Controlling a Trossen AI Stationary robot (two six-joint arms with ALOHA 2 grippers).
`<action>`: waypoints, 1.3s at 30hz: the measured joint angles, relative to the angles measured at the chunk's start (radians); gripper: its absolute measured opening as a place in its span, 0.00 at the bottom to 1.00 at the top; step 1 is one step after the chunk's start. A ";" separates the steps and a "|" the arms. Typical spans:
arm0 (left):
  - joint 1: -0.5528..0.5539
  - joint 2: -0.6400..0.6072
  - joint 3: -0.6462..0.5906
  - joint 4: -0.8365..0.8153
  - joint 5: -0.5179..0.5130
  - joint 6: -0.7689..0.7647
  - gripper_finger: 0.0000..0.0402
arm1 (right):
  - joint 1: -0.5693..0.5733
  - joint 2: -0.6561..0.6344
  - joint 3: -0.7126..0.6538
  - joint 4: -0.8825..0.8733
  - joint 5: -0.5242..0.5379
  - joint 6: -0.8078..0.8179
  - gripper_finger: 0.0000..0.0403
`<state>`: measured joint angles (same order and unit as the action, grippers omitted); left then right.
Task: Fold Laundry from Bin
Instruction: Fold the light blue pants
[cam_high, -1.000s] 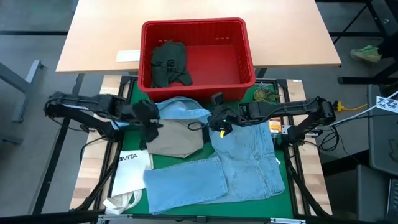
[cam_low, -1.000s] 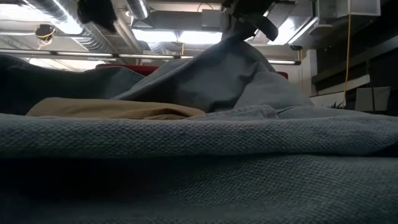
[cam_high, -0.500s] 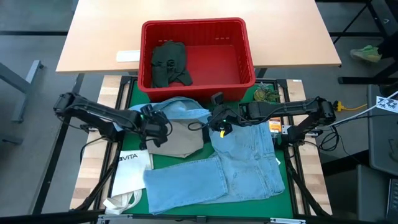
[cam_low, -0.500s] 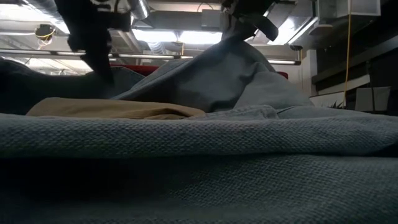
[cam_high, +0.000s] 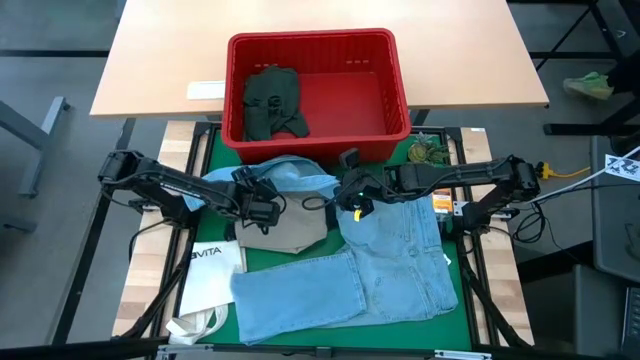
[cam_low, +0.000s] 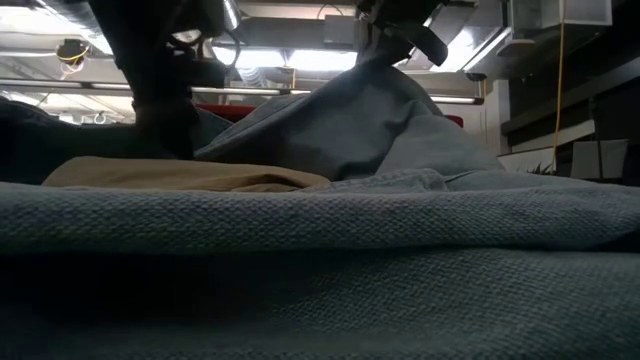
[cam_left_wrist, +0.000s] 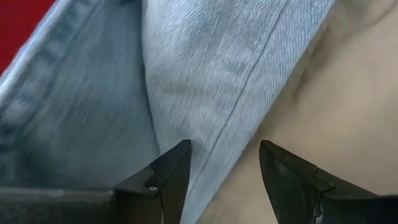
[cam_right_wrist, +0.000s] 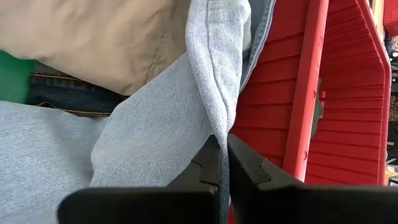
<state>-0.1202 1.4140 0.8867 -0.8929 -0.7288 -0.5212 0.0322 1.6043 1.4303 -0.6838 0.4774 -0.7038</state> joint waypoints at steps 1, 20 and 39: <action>0.004 0.007 0.000 0.012 0.000 0.011 0.46 | 0.000 0.000 0.000 0.000 -0.002 -0.001 0.03; 0.060 0.029 0.028 0.020 0.042 0.033 0.02 | 0.000 0.000 0.000 0.000 -0.043 -0.007 0.03; -0.196 0.027 0.761 -0.461 0.573 -0.063 0.00 | 0.001 -0.150 -0.002 -0.012 -0.764 0.004 0.03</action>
<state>-0.3165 1.4414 1.6472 -1.3543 -0.1555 -0.5837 0.0334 1.4542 1.4288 -0.6958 -0.2869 -0.6998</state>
